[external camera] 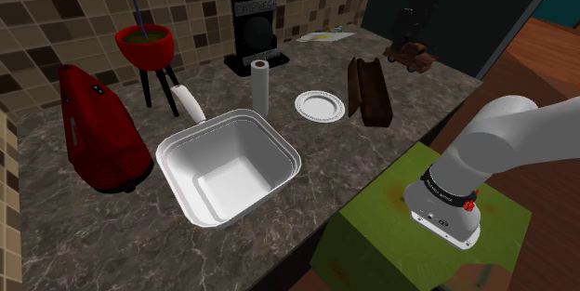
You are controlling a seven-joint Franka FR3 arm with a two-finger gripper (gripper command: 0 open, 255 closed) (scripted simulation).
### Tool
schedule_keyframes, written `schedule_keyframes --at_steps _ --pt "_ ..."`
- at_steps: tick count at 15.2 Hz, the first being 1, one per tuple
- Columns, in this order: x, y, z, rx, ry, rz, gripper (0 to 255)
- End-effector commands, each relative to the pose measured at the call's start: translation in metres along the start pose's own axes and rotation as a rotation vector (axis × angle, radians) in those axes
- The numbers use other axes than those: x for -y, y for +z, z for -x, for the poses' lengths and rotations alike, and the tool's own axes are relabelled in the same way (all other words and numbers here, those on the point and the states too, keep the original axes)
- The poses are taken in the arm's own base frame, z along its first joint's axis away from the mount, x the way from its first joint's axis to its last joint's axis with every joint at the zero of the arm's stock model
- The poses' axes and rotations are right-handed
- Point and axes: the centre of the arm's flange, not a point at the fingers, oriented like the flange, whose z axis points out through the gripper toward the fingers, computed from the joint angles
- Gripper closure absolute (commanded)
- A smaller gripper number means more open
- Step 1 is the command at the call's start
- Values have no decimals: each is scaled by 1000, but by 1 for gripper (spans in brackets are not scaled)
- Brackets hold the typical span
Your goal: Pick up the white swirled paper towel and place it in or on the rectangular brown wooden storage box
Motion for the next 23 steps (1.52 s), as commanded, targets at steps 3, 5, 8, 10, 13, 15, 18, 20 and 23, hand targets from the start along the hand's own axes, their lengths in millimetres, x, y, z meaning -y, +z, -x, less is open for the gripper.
schedule_keyframes --at_steps 3,5,8,10,13,15,18,20,23 --pt "16 6 -20 -4 3 1 0" --pt "32 12 -39 -8 6 2 0" --pt "56 21 -69 -14 10 4 0" --pt "72 27 -88 -18 12 5 0" --pt "96 36 -118 -24 17 7 0" --pt "111 42 -138 -28 19 8 0" --pt "135 50 -168 -34 23 10 0" --pt "151 56 -188 -38 26 12 0" --pt "174 64 -218 -44 30 13 0"
